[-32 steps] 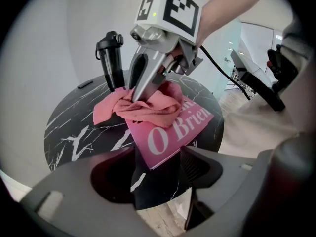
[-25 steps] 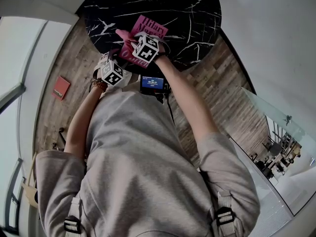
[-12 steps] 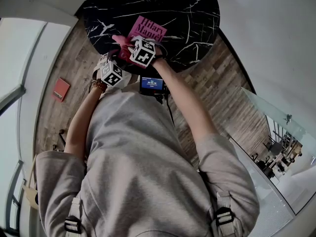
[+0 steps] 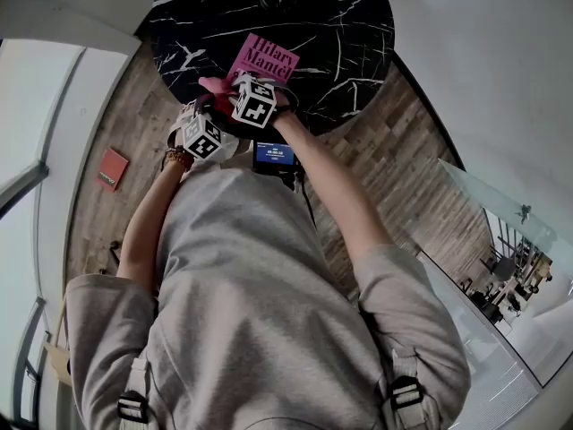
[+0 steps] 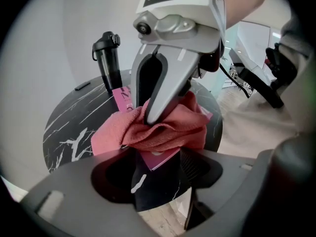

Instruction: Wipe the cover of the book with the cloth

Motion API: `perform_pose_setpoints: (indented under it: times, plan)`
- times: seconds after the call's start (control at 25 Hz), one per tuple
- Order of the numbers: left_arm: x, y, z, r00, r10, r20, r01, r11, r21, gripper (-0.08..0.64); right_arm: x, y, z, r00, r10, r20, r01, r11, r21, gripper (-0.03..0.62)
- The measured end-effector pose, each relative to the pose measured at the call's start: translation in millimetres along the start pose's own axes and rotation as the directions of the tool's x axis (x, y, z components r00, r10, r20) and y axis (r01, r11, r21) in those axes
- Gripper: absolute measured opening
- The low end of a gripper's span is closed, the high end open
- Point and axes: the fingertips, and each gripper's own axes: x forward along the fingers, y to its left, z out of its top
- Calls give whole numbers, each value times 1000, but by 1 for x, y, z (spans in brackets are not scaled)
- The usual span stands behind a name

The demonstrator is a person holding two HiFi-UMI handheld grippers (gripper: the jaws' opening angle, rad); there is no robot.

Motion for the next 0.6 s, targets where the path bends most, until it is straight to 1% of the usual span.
perform_pose_setpoints:
  times: [0.2, 0.32, 0.44, 0.6]
  plan:
    - [-1, -2, -1, 1000, -18, -8, 18, 1000, 15, 278, 4, 10, -1, 999, 34, -21, -35, 999, -9, 75]
    - [-2, -4, -3, 999, -29, -15, 29, 999, 27, 279, 1, 18, 5, 996, 91, 0, -91, 995, 39, 74]
    - [-3, -4, -5, 999, -32, -24, 32, 999, 32, 278, 1, 20, 7, 993, 120, 20, -121, 989, 82, 74]
    - [-14, -5, -5, 999, -32, -26, 33, 998, 48, 268, -6, 24, -4, 985, 171, 35, -174, 975, 139, 77]
